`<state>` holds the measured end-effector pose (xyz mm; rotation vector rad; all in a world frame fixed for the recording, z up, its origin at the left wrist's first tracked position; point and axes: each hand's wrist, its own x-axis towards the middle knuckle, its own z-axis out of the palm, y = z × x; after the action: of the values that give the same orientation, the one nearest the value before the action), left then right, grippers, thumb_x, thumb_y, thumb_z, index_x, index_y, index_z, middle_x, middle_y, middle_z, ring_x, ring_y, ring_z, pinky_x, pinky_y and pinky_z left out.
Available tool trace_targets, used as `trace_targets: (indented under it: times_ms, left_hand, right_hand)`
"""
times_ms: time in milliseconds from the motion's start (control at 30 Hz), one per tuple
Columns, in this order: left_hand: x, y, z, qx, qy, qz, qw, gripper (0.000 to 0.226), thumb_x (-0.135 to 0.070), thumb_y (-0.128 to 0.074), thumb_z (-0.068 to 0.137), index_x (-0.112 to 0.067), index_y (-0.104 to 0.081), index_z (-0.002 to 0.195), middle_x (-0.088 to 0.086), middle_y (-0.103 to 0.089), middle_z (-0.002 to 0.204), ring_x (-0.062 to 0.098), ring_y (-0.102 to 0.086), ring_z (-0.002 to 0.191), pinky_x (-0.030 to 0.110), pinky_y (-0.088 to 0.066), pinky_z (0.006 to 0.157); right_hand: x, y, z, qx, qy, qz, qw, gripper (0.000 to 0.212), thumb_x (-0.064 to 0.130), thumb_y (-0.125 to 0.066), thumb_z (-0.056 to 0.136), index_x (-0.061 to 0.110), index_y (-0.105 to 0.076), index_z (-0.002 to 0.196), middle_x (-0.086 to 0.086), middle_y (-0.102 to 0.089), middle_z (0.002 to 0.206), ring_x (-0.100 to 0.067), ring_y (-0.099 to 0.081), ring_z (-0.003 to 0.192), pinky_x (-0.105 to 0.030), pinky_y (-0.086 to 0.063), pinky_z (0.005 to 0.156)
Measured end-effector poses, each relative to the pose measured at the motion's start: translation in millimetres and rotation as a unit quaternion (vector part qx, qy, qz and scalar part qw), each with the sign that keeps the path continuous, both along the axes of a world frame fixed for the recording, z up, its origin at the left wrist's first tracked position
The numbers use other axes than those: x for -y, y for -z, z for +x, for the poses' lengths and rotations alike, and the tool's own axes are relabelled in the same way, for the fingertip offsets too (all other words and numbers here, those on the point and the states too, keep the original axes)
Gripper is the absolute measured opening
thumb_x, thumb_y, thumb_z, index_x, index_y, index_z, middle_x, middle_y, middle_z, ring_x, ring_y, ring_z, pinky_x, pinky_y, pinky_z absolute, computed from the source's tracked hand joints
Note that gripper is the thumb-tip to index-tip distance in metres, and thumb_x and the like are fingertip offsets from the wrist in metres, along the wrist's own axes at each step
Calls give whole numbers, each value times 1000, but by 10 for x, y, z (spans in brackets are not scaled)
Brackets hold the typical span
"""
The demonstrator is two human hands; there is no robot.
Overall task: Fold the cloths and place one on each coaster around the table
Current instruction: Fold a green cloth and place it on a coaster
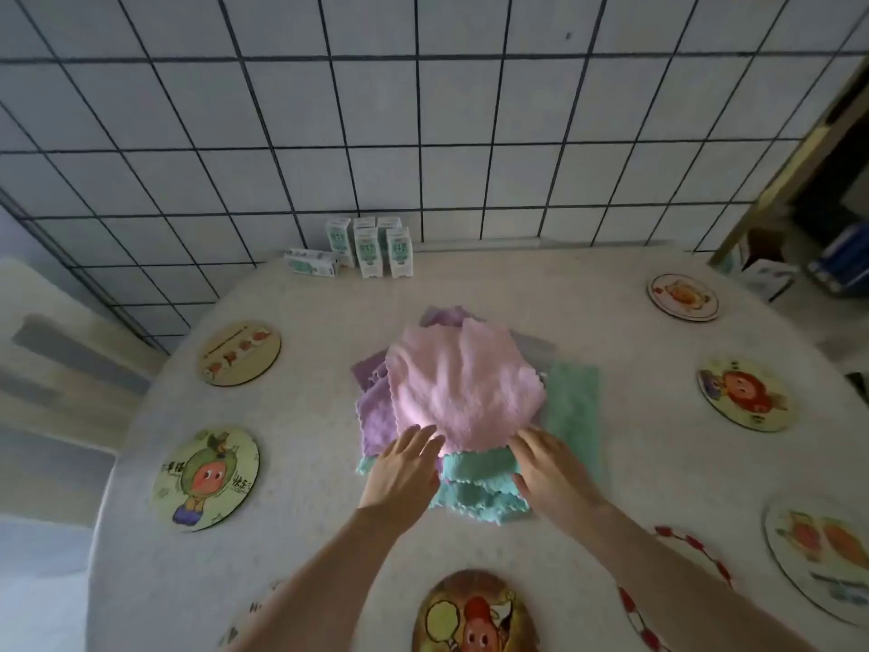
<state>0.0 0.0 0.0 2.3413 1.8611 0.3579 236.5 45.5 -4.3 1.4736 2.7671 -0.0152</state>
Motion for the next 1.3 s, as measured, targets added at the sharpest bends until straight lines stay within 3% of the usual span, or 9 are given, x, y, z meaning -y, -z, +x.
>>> trace_targets:
  times_ms: [133, 300, 400, 600, 767, 900, 1100, 1200, 1300]
  left_hand:
    - [-213, 98, 293, 22, -8, -20, 1000, 55, -15, -66, 79, -14, -52, 133, 5, -46, 144, 25, -39, 136, 37, -32, 110]
    - [-429, 341, 464, -18, -5, -29, 999, 55, -14, -75, 68, -13, -64, 121, 6, -44, 145, 29, -36, 137, 47, -38, 107]
    - [-464, 438, 476, 1, -8, -37, 999, 74, -15, -75, 69, -12, -47, 137, 4, -41, 147, 27, -33, 139, 47, -33, 111]
    - [-457, 502, 402, 25, -4, -47, 999, 68, -24, -62, 84, -17, -34, 145, 0, -34, 152, 24, -26, 142, 45, -27, 115]
    - [-505, 473, 431, 49, -20, -50, 997, 53, -32, -41, 91, -19, -39, 143, -1, -40, 148, 21, -33, 140, 42, -29, 114]
    - [-613, 344, 389, 110, -66, -27, 991, 44, -16, -54, 87, -17, -56, 131, -1, -60, 131, 18, -53, 124, 34, -36, 108]
    - [-693, 211, 80, 112, -90, -34, 989, 48, 1, -58, 85, -20, -60, 127, -3, -64, 124, 17, -58, 116, 35, -48, 99]
    - [-742, 93, -70, 139, -124, -69, 980, 45, 3, -52, 88, -22, -62, 123, -2, -69, 111, 13, -66, 92, 27, -56, 79]
    - [-828, -54, -198, 155, -150, -117, 969, 38, 0, -48, 92, -24, -67, 115, -2, -72, 90, 2, -55, 58, 12, -46, 52]
  right_hand:
    - [-221, 105, -59, -2, 15, -21, 1000, 68, 35, -78, 66, 4, -57, 122, -10, -57, 121, -26, -60, 107, -35, -54, 87]
    - [-430, 300, -140, -32, -1, -13, 999, 73, 17, -72, 64, -1, -49, 131, -15, -50, 135, -31, -52, 121, -38, -45, 99]
    - [-486, 429, -170, -47, 3, -32, 998, 73, 21, -75, 66, 0, -49, 131, -14, -50, 135, -32, -52, 118, -40, -46, 99]
    - [-583, 504, -103, -93, -27, -1, 995, 55, 1, -71, 62, 6, -61, 117, -11, -60, 123, -32, -57, 114, -41, -50, 93]
    - [-716, 370, -84, -124, -41, 23, 991, 31, 0, -79, 56, 11, -68, 83, -5, -70, 96, -26, -65, 94, -34, -55, 77]
    - [-864, 145, -116, -155, -40, 63, 985, 17, 1, -71, 66, 11, -64, 78, -2, -65, 72, -23, -60, 72, -32, -50, 68]
    - [-1060, 62, -37, -117, -39, 52, 991, 27, -5, -67, 64, 14, -58, 82, 1, -63, 78, -23, -57, 78, -34, -46, 73]
    - [-1185, -33, -1, -102, -2, 50, 994, 27, -5, -68, 63, 13, -58, 80, 0, -62, 71, -24, -58, 69, -32, -46, 64]
    - [-1328, -183, -22, -114, 40, 37, 992, 25, -5, -70, 64, 13, -60, 79, -2, -63, 66, -25, -59, 60, -30, -45, 51]
